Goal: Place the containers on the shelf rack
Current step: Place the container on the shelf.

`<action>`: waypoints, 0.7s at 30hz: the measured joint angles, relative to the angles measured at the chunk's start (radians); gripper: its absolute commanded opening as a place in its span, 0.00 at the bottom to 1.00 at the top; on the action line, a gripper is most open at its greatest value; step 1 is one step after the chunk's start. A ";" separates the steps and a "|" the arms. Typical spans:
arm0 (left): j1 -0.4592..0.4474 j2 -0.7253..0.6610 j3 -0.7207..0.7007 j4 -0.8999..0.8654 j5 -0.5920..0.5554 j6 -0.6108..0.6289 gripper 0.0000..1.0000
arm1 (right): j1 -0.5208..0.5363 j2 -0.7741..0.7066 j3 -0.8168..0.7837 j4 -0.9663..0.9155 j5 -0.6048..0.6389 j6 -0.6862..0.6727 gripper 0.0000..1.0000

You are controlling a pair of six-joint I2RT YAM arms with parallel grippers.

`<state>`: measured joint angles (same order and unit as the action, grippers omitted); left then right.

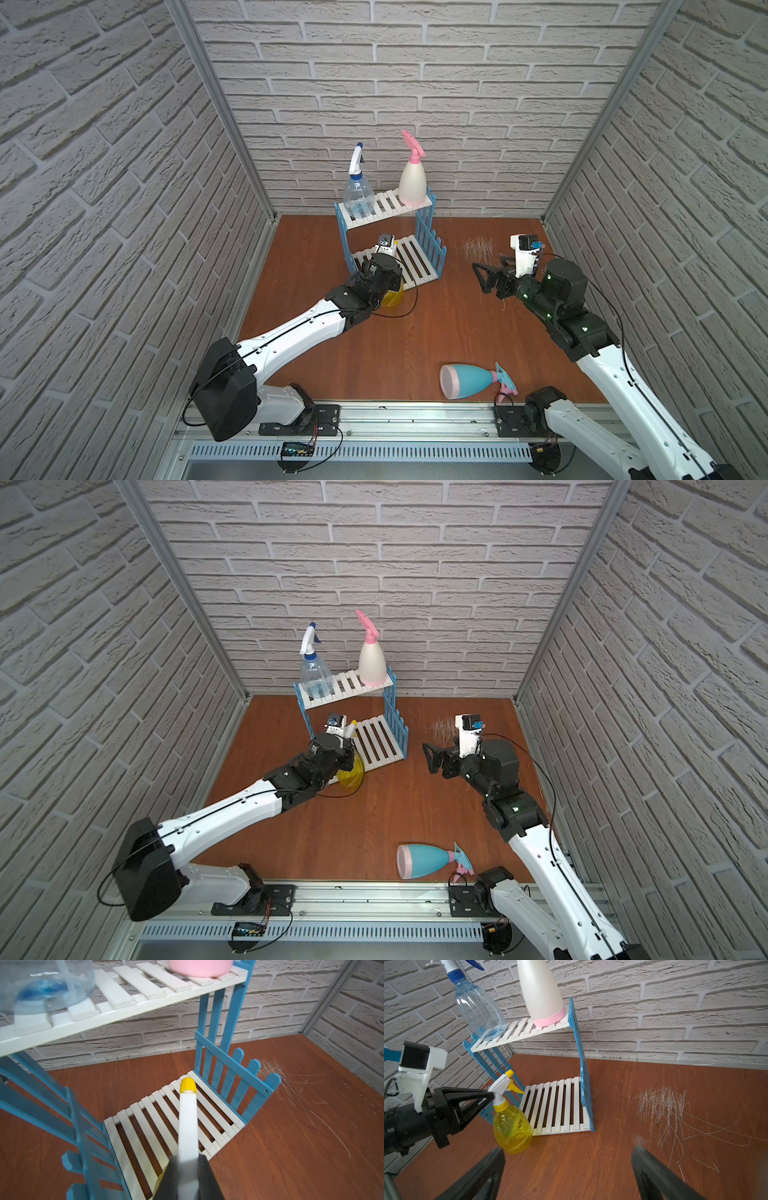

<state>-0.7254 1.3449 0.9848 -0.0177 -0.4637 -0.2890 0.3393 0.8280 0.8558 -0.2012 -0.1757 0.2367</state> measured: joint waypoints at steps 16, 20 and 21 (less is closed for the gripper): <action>0.046 0.140 -0.050 0.277 -0.137 0.046 0.00 | 0.000 0.003 -0.031 0.056 0.039 0.004 0.99; 0.056 0.151 -0.064 0.311 -0.145 0.056 0.00 | 0.000 0.008 -0.031 0.063 0.038 0.011 0.99; 0.059 0.155 -0.066 0.317 -0.148 0.057 0.00 | 0.000 0.010 -0.031 0.066 0.037 0.014 0.99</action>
<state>-0.6666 1.4998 0.9184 0.2993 -0.6113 -0.2317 0.3393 0.8375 0.8246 -0.1352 -0.1383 0.2512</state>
